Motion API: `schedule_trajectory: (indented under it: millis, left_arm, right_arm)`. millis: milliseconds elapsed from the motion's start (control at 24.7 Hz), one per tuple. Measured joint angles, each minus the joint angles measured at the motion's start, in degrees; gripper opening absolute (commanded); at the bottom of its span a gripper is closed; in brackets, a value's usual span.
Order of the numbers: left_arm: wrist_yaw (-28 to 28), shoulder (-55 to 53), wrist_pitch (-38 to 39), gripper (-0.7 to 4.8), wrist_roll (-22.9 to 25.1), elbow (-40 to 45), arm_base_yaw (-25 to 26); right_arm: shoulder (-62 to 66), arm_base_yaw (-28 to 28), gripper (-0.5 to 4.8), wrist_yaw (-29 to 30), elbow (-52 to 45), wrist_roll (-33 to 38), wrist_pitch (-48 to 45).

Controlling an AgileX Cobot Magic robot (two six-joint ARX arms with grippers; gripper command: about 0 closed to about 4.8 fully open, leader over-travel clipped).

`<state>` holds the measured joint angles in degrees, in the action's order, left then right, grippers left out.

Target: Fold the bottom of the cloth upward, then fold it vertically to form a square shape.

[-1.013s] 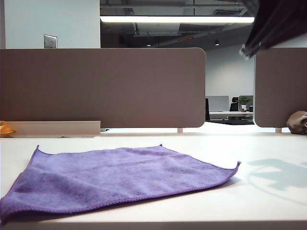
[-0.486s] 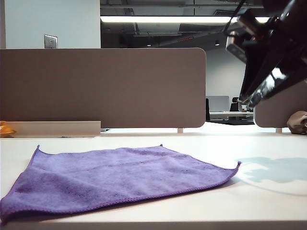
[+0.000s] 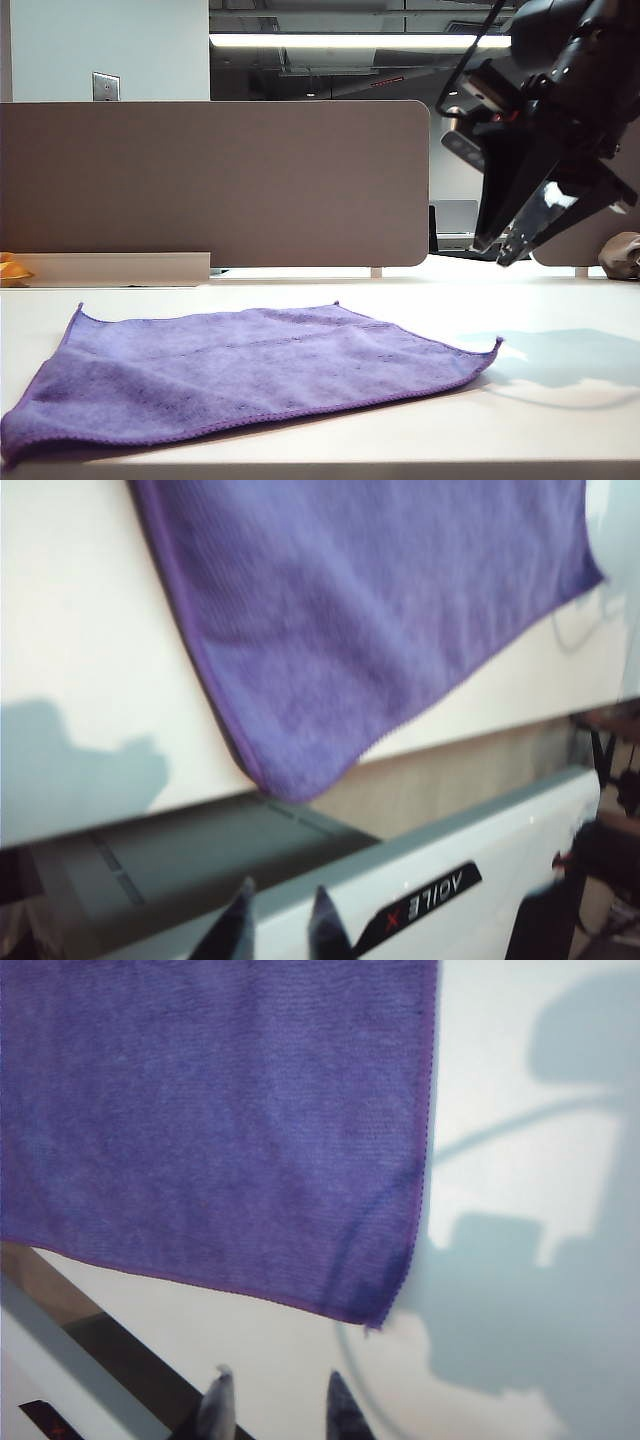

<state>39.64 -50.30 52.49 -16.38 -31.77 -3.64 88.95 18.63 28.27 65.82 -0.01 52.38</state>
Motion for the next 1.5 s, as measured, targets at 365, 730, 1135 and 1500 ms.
schedule_trajectory:
  millis: [365, 730, 1135, 1500]
  left_arm:
    - [-2.4, 0.0, -0.6, 0.85, -1.7, 0.3, -3.2]
    - [-2.6, 0.0, -1.2, 0.85, -1.7, 0.3, -3.2]
    - [-2.6, 0.0, -1.5, 0.86, -1.9, 0.3, -3.2]
    - [-2.6, 0.0, -2.1, 0.85, -2.1, 0.9, -3.2]
  right_arm:
    - [3.6, 0.5, 1.59, -1.4, 0.0, 0.0, 0.3]
    - [7.2, 0.7, 1.58, -3.1, 0.0, 0.0, 1.1]
    - [8.5, 2.4, 1.58, -3.0, 0.0, 0.0, -0.4]
    - [12.6, 2.5, 0.92, -3.0, 0.0, 0.1, -1.1]
